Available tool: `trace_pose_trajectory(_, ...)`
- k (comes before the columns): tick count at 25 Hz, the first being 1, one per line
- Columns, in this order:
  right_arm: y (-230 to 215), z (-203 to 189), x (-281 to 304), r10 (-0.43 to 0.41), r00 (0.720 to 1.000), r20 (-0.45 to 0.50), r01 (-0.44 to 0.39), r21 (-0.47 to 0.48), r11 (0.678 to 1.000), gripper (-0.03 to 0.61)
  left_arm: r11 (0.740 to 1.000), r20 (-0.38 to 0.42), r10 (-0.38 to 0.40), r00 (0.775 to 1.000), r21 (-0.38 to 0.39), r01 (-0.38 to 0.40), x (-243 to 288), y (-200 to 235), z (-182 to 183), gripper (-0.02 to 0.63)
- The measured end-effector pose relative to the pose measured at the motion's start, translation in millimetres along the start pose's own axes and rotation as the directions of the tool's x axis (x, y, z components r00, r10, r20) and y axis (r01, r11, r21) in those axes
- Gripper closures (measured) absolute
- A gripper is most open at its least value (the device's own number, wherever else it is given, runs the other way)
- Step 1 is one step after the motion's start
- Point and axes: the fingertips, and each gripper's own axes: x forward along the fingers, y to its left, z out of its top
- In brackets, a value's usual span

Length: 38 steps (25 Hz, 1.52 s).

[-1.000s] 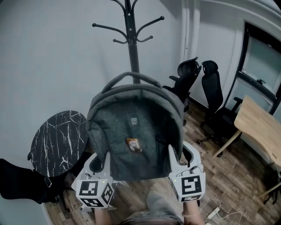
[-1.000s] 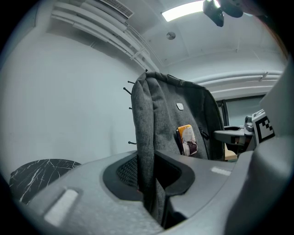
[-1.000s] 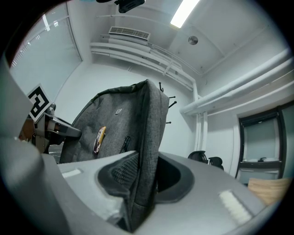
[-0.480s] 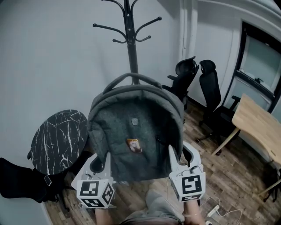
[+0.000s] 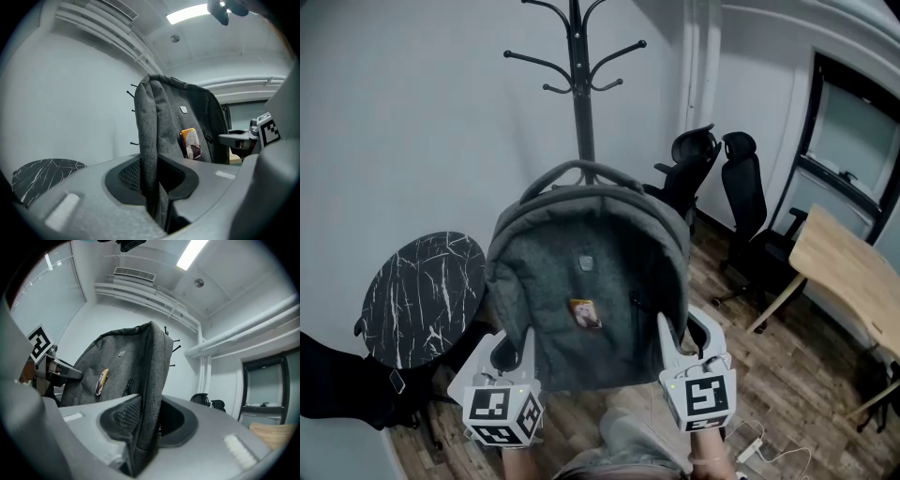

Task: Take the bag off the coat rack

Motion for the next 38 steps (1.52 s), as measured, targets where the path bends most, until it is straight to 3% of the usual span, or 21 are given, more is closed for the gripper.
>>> trace_pose_trajectory(13, 2.0, -0.2, 1.4, -0.001, 0.999, -0.054, 0.000, -0.022, 1.000, 0.479, 1.000, -0.012, -0.002, 1.000, -0.020, 0.002, -2.0, 1.5, -3.3, 0.545)
trace_pose_trajectory(28, 3.8, -15.4, 20.5, 0.009, 0.998, -0.062, -0.010, -0.021, 1.000, 0.480, 0.999, -0.035, -0.011, 0.999, -0.034, 0.010, 15.8, 9.5, -15.3, 0.545)
trace_pose_trajectory(38, -6.5, -11.8, 35.6, -0.011, 0.998, -0.056, 0.010, -0.019, 1.000, 0.480, 0.999, -0.028, -0.029, 0.999, -0.016, 0.028, 35.4, 10.7, -4.3, 0.545)
